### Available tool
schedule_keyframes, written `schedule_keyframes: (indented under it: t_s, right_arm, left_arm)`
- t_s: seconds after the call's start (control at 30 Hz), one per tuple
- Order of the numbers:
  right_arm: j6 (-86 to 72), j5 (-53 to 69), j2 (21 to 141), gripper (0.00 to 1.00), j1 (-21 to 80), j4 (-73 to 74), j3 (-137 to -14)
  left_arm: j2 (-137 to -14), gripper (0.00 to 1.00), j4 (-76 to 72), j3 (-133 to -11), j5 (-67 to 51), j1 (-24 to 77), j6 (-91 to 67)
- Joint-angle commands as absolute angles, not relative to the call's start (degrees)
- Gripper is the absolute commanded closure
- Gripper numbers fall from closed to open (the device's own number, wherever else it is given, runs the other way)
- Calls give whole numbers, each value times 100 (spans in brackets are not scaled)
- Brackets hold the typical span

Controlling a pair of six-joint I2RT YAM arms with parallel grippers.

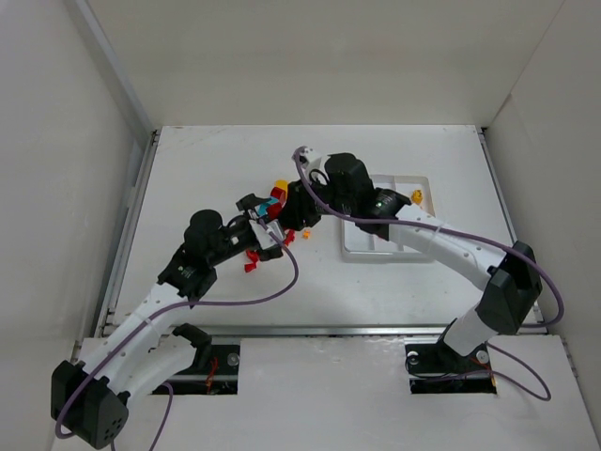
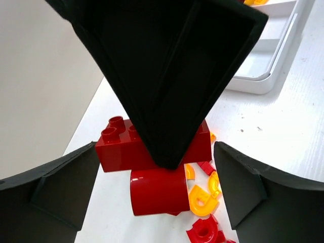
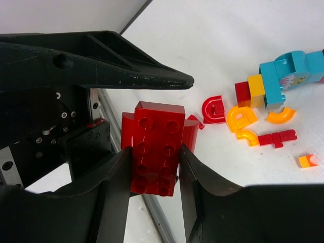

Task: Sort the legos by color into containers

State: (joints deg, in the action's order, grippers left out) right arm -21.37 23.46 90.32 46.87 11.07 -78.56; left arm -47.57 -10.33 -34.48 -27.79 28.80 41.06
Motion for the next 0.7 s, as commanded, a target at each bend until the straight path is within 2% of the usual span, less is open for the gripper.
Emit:
schedule_keyframes:
  t_s: [0.0, 0.17, 0.23, 0.43, 0.5, 0.57, 0.67]
  right_arm:
    - [-2021, 2146, 8710, 100, 4737, 853, -7770]
    - [-2021, 1942, 8596, 100, 4737, 853, -7620]
    - [-2021, 1942, 8596, 100, 4737, 853, -7620]
    - [-2021, 1995, 8543, 100, 4737, 853, -7567]
    - [-2021, 2047, 8543, 100, 4737, 853, -7567]
    - [-1969, 2048, 8490, 100, 4737, 853, -7567]
    - [-2064, 1715, 8210, 100, 4659, 853, -7366]
  left_arm:
    - [-4597, 11, -1028, -3585, -2637, 2900, 4122]
    - [-4359, 47, -1028, -3586, -2882, 2900, 4069]
    - [-4359, 52, -976, -3586, -3093, 2900, 4069]
    - [-4693, 61, -694, -3726, -3208, 2900, 4140]
    - [-4746, 75, -624, -3727, -3270, 2900, 4140]
    - [-4746, 97, -624, -3727, -3331, 2900, 4201]
    - [-4746, 100, -571, -3727, -3253, 2900, 4148]
